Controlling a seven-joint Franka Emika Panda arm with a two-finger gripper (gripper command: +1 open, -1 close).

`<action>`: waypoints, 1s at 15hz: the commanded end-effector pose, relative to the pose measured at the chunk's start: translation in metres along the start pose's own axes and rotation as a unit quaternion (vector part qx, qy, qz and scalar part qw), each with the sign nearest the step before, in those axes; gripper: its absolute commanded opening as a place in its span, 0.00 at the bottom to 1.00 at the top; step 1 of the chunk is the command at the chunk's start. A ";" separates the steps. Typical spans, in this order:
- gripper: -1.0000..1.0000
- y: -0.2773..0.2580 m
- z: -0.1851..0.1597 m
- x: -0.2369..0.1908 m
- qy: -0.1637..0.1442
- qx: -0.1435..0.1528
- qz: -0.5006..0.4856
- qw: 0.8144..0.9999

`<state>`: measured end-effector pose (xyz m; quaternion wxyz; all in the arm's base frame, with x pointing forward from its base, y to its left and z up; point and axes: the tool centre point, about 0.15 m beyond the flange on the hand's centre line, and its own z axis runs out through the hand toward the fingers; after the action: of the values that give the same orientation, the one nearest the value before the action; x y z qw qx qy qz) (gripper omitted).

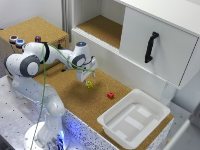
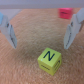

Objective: Rotate the yellow block 90 degrees to the right

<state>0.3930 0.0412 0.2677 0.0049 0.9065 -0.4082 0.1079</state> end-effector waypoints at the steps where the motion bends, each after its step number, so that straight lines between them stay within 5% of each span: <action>1: 1.00 -0.007 -0.020 0.002 -0.036 -0.088 -0.281 0.955; 3: 1.00 -0.004 -0.021 0.003 -0.012 -0.088 -0.388 0.917; 6: 1.00 0.002 0.010 -0.014 -0.016 -0.041 -0.495 0.868; 9: 1.00 0.016 0.036 -0.014 0.001 -0.005 -0.465 0.885; 11: 1.00 0.021 0.044 -0.015 0.031 -0.009 -0.439 0.898; 15: 1.00 0.016 0.058 -0.017 0.026 0.018 -0.409 0.912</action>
<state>0.3851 0.0387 0.2343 0.0543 0.9954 0.0189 0.0761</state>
